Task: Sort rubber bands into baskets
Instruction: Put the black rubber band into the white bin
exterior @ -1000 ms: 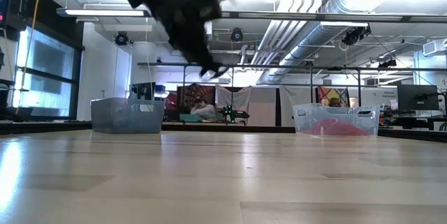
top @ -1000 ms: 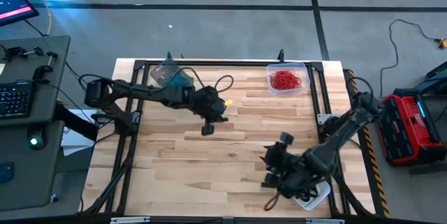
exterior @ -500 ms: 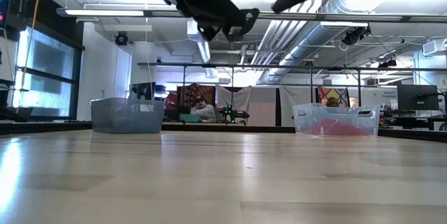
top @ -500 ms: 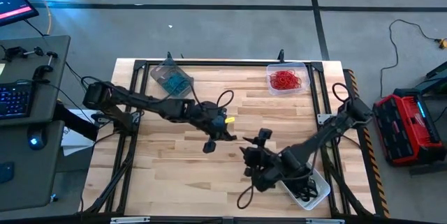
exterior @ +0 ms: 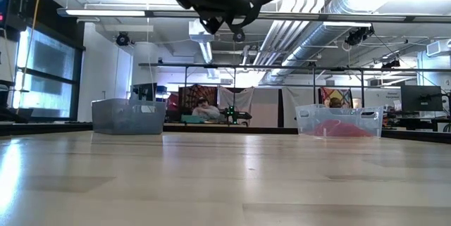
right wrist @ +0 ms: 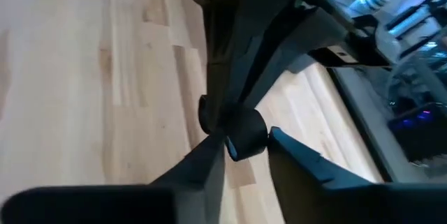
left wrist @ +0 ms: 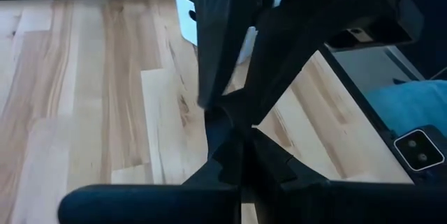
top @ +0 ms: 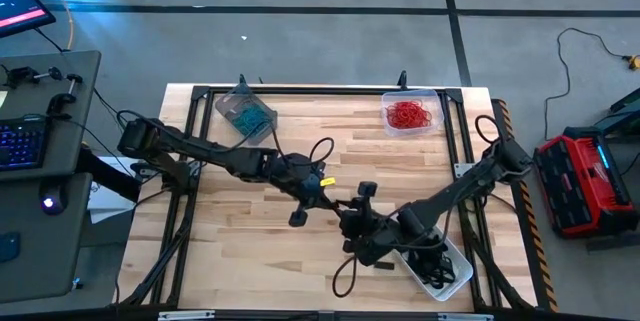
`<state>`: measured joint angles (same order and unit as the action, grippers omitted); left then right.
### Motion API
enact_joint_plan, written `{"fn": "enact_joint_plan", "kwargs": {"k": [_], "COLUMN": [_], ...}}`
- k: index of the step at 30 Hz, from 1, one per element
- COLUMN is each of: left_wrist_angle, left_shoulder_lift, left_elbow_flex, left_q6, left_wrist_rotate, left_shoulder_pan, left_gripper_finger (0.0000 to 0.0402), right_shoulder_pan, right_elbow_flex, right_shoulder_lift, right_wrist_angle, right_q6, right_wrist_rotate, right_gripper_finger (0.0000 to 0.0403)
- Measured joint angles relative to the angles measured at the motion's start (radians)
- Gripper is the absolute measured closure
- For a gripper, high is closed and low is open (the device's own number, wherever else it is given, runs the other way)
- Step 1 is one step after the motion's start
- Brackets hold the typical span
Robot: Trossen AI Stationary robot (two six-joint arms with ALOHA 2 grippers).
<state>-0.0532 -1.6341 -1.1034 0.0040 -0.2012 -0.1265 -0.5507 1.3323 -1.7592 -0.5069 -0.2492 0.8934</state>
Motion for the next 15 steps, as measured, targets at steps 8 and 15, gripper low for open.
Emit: {"fn": "enact_joint_plan", "kwargs": {"k": [8, 15], "left_wrist_angle": [0.0, 0.007], "left_shoulder_lift": [0.0, 0.0], "left_elbow_flex": [0.001, 0.0], "left_q6": [0.006, 0.058], "left_wrist_rotate": [0.002, 0.075], "left_shoulder_pan": [0.0, -0.001], "left_gripper_finger": [0.0398, 0.0354], "right_shoulder_pan": [0.022, -0.005], "right_elbow_flex": [0.0, 0.05], "right_shoulder_lift": [0.0, 0.0], "right_wrist_angle": [0.018, -0.091], "right_q6": [0.048, -0.007], "right_wrist_rotate": [-0.066, -0.061], "right_gripper_finger": [0.0396, 0.04]}}
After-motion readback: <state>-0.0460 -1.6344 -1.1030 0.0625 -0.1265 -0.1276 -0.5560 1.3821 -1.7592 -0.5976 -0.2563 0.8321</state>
